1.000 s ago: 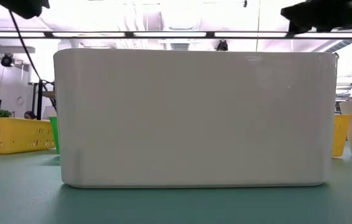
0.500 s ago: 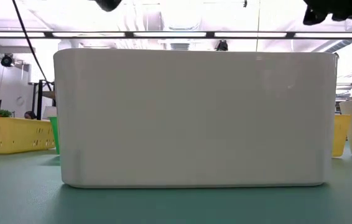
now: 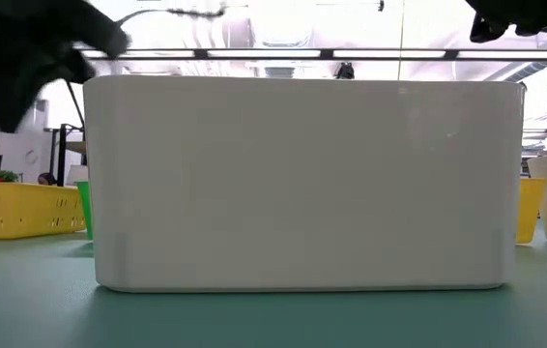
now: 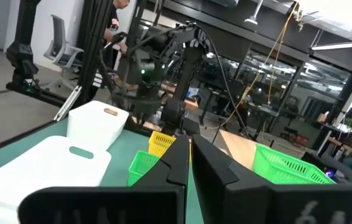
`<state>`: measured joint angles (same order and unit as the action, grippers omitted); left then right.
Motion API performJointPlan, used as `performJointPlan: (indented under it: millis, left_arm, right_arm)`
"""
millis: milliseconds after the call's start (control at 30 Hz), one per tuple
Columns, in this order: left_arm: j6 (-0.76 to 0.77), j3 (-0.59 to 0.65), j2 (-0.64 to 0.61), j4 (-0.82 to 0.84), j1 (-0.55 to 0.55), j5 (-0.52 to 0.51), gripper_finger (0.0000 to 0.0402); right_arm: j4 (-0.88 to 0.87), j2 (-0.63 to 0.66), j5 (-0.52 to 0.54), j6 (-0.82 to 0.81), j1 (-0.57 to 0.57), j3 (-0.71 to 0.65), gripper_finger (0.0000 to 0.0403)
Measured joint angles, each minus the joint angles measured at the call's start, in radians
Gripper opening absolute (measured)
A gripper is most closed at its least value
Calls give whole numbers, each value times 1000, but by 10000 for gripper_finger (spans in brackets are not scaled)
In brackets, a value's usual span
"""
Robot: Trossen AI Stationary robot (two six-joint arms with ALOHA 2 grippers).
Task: Stack baskets on shelf by color
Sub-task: Put the left yellow basket on the shelf
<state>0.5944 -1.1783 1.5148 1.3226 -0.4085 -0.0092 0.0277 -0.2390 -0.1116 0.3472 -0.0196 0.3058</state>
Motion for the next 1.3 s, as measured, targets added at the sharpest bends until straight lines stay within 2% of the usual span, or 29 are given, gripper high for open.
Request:
performJointPlan:
  millis: [67,133,233,400,567,700,833,967,1067,1233,1300]
  left_arm:
    - [1,25,-10,56,-1,12,0]
    - [-33,46,-31,49,6,54,2]
    - [-78,82,-77,49,8,62,18]
    - [-85,160,-147,39,8,56,81]
    - [-94,251,-187,-20,7,-45,148]
    - [-137,317,-187,-103,10,-54,163]
    - [-131,371,-170,-172,10,-54,155]
    - [-131,390,-143,-189,10,-54,131]
    - [-132,386,-133,-191,10,-54,99]
    - [-133,368,-133,-189,10,-53,16]
    - [-129,355,-136,-188,10,-52,8]
  right_arm:
    - [-1,0,0,0,0,0,11]
    - [-1,0,0,0,0,0,11]
    - [-4,0,0,0,0,0,11]
    - [-19,0,0,-12,0,0,11]
    - [-22,0,0,-15,0,0,11]
    - [-24,0,0,-15,0,0,11]
    - [-25,0,0,-15,0,1,11]
    - [-25,0,7,-15,0,1,11]
    - [-27,0,7,-16,0,1,11]
    - [-30,1,7,-24,0,1,11]
    - [-31,1,7,-25,0,1,11]
